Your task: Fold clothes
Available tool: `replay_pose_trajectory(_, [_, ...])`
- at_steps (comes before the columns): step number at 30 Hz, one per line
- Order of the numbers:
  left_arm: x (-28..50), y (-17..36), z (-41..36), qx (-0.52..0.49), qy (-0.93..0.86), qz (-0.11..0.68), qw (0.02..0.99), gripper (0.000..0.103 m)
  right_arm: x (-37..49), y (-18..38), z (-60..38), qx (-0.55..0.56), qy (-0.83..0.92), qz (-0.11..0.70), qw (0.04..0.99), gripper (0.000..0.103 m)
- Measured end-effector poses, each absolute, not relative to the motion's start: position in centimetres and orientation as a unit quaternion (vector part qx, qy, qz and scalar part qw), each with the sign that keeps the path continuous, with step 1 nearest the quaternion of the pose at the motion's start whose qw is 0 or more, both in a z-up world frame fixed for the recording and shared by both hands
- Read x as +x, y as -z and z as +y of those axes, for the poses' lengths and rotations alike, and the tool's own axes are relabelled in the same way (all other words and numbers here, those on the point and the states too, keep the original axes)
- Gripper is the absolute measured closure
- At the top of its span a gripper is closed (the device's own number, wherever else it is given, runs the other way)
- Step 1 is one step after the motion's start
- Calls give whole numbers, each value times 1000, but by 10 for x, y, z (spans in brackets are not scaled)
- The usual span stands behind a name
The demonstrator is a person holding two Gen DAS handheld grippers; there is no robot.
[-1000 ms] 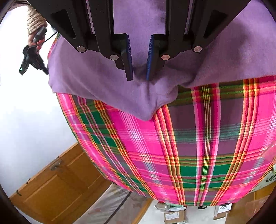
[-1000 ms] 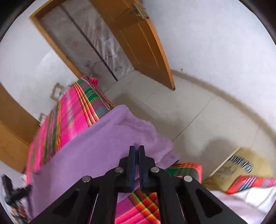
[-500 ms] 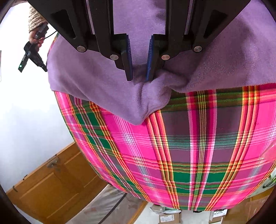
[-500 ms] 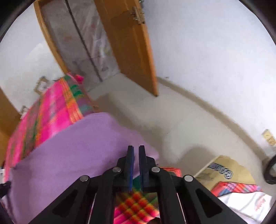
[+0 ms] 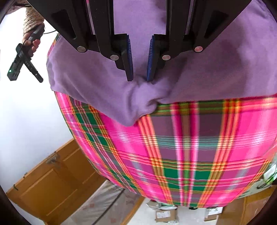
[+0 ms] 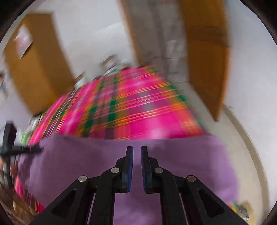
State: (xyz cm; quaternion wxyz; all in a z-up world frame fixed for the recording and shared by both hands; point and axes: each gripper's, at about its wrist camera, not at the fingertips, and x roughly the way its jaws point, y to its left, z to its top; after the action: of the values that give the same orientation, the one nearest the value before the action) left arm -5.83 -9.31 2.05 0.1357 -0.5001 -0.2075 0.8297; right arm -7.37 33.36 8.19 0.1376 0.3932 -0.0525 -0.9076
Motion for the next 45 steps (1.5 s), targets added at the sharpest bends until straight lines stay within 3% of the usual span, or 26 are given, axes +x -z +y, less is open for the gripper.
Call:
replay_pose_trajectory(7, [-42, -24, -126, -489, -838, -221, 99, 87, -101, -67, 228, 409, 871, 3, 273, 94])
replay_pose_trajectory(17, [-7, -40, -210, -426, -860, -282, 0, 87, -100, -67, 139, 413, 831, 17, 373, 94])
replay_pose_trajectory(25, [23, -29, -259, -428, -845, -313, -65, 85, -60, -67, 44, 401, 784, 54, 471, 82])
replay_pose_trajectory(35, [83, -10, -297, -424, -823, -370, -76, 85, 20, -71, -66, 360, 725, 138, 571, 66])
replay_pose_trajectory(42, [99, 5, -298, -434, -809, -392, -68, 85, 49, -49, -132, 341, 728, 221, 552, 64])
replay_pose_trajectory(45, [102, 8, -298, -433, -807, -397, -62, 85, 49, -40, -145, 345, 747, 259, 505, 69])
